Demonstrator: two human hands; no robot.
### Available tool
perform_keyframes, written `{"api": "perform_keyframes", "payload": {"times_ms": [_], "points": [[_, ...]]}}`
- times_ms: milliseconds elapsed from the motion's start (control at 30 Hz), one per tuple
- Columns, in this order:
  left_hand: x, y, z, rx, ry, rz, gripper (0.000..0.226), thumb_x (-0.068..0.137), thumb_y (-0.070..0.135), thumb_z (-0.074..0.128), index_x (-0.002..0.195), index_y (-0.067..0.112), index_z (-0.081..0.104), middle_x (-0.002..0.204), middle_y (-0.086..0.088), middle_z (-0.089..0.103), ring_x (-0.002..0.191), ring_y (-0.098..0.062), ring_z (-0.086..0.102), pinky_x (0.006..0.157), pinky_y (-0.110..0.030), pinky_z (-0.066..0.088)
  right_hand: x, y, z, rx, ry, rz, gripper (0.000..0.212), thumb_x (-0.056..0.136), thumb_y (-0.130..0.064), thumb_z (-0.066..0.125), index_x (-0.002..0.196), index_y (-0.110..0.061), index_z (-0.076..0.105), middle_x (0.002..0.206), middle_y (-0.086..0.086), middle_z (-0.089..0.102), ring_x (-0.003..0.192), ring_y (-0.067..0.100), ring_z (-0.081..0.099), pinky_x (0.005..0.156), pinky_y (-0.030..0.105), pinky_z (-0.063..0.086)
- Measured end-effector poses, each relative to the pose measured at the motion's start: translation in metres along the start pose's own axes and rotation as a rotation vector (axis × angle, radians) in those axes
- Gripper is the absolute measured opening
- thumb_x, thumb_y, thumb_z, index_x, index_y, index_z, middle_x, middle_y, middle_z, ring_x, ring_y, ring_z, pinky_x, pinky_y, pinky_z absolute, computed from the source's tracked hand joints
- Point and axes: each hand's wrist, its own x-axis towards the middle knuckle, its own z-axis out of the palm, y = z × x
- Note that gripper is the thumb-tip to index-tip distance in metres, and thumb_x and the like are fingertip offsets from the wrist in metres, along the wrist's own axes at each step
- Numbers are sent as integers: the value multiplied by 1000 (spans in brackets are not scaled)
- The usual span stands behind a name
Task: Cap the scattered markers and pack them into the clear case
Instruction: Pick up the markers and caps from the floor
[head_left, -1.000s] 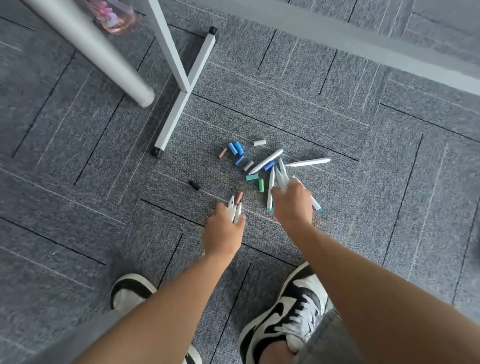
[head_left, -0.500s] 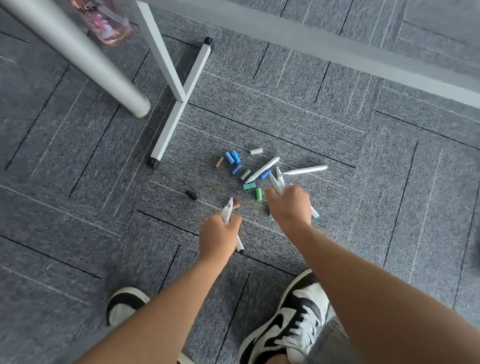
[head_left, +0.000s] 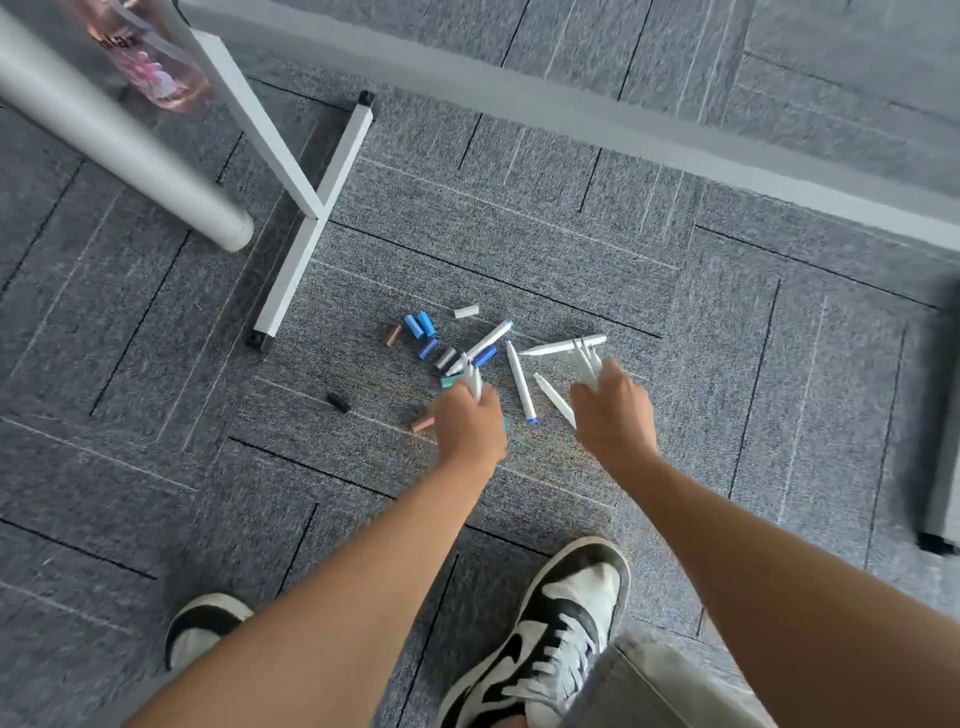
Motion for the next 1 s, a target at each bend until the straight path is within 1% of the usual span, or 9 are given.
{"api": "perform_keyframes", "payload": {"times_ms": [100,233,400,467,567,733,800,900,1000], "points": [[12,14,23,74,9,-9,17,105,11,48,115,0,57,95,-14,66,72,-21,67,56,-27,58,6,12,-1,-54,-28,-24,22,106,-13,49,115,3,61,73,1,58,52,9,54,37,13,35],[23,22,41,187,62,-37,28,101,16,58,118,-6,60,85,-6,63,66,-13,61,46,-18,44,13,24,4,-10,12,-9,19,106,-16,53,107,-1,66,69,-2,57,50,6,50,38,12,32],[28,27,52,315,115,-106,35,94,20,71,120,-3,63,108,-14,73,78,-24,67,50,-23,45,12,28,7,81,63,5,19,101,-27,62,82,-23,60,66,-1,62,53,14,56,50,29,49],[29,28,57,332,119,-107,37,93,18,72,120,-4,62,110,-15,73,87,-28,72,54,-28,51,12,28,8,55,70,-6,22,98,-32,63,80,-20,61,67,0,64,58,19,60,54,31,53],[29,32,58,292,99,-126,36,91,18,72,116,-6,61,105,-16,73,82,-29,72,57,-30,55,12,27,8,17,60,-22,17,96,-34,66,89,-19,67,69,0,65,60,19,61,54,27,47],[21,33,50,143,87,-158,26,90,20,68,91,-5,60,70,-5,62,51,-12,56,40,-24,41,13,26,8,-54,31,-60,20,91,-34,74,90,-16,66,69,-1,63,61,20,64,56,32,57],[15,31,42,69,80,-211,23,87,21,66,79,2,58,63,-2,57,46,-10,46,38,-22,35,13,25,10,-85,-3,-82,21,89,-35,77,92,-17,66,71,-1,64,64,20,66,58,32,58],[7,25,29,-95,79,-292,23,86,22,68,82,0,62,66,-5,63,45,-11,48,39,-23,40,12,20,11,-173,-53,-170,19,90,-32,76,98,-16,68,77,0,65,65,18,64,59,33,57],[3,21,16,-224,65,-351,23,90,21,66,87,-1,62,69,-8,64,41,-10,50,38,-22,42,13,12,13,-240,-75,-214,17,92,-31,71,99,-17,66,84,0,62,64,14,59,51,26,47]]}}
